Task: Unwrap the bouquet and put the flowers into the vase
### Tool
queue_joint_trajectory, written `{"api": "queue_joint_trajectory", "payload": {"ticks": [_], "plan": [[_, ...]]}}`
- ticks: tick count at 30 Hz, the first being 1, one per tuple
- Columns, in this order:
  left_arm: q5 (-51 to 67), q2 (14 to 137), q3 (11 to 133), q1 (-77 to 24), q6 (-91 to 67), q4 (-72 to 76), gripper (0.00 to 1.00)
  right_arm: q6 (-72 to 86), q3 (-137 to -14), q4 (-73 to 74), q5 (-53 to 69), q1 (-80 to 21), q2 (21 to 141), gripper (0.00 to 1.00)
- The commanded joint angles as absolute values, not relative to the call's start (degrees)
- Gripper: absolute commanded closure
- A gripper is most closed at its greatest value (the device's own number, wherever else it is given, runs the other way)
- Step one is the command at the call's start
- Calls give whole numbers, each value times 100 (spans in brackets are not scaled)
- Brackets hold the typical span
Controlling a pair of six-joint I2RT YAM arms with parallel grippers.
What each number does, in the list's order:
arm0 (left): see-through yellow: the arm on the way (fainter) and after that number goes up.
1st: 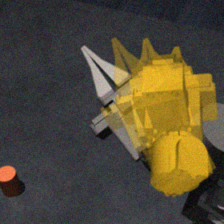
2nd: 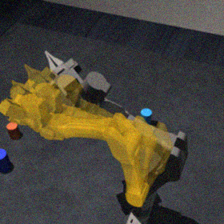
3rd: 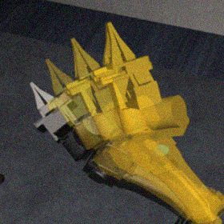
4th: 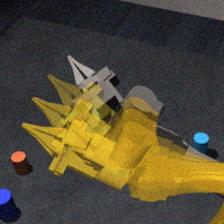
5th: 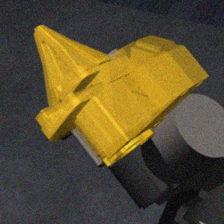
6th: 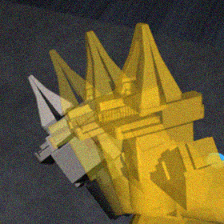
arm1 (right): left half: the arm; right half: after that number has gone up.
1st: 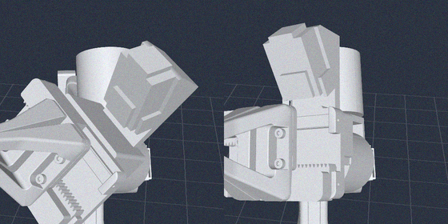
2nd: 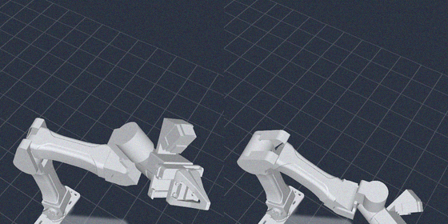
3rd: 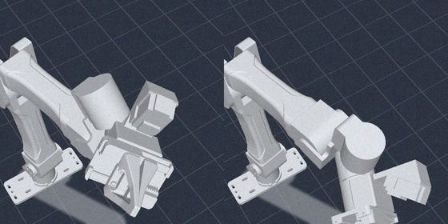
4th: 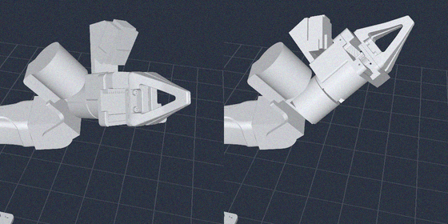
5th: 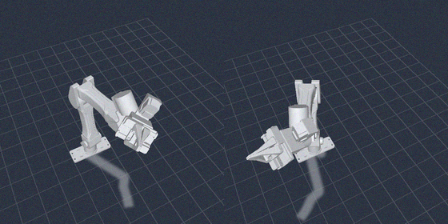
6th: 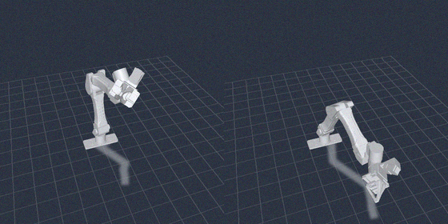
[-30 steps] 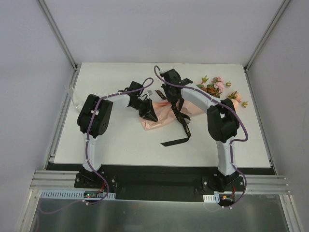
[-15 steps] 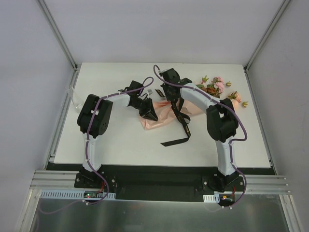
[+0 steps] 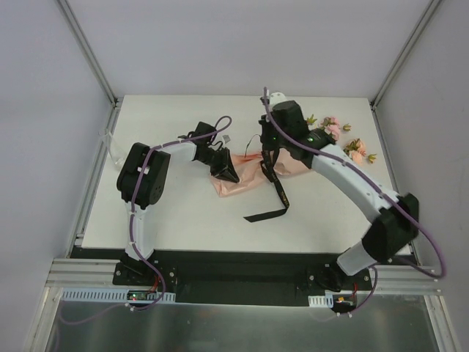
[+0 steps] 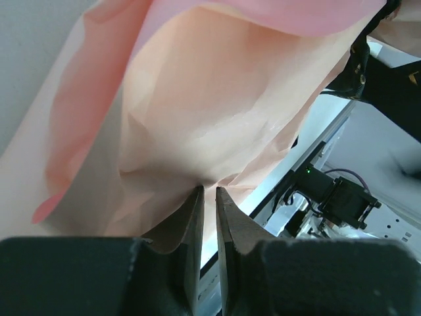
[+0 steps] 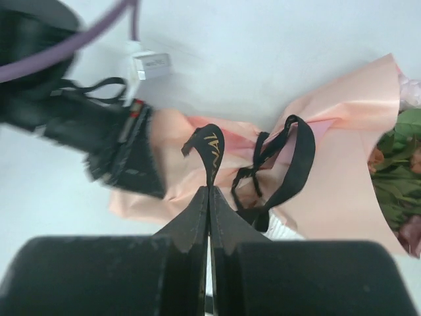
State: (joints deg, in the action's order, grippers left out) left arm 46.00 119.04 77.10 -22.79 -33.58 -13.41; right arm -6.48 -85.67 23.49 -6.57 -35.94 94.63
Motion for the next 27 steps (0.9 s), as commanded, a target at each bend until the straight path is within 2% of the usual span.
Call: {"api": "queue_joint_trajectory", "payload": {"ticks": [1, 6, 15, 19, 27], "plan": [[4649, 11944, 7866, -2224, -3270, -1424, 89, -89, -7675, 1574, -54, -3586, 7859, 99], [4728, 11865, 7893, -2215, -3313, -1415, 88, 526, -6875, 1170, 1139, -3586, 7033, 99], [4711, 11707, 7849, -2215, -3269, -1424, 88, 1327, -6065, 159, 2283, -3595, 6267, 99], [4746, 11690, 7893, -2215, -3296, -1415, 88, 1932, -5820, -323, 3049, -3700, 6267, 98], [4763, 11523, 7866, -2215, -3156, -1424, 85, 2180, -5151, -976, 3164, -4693, 6670, 96]]}}
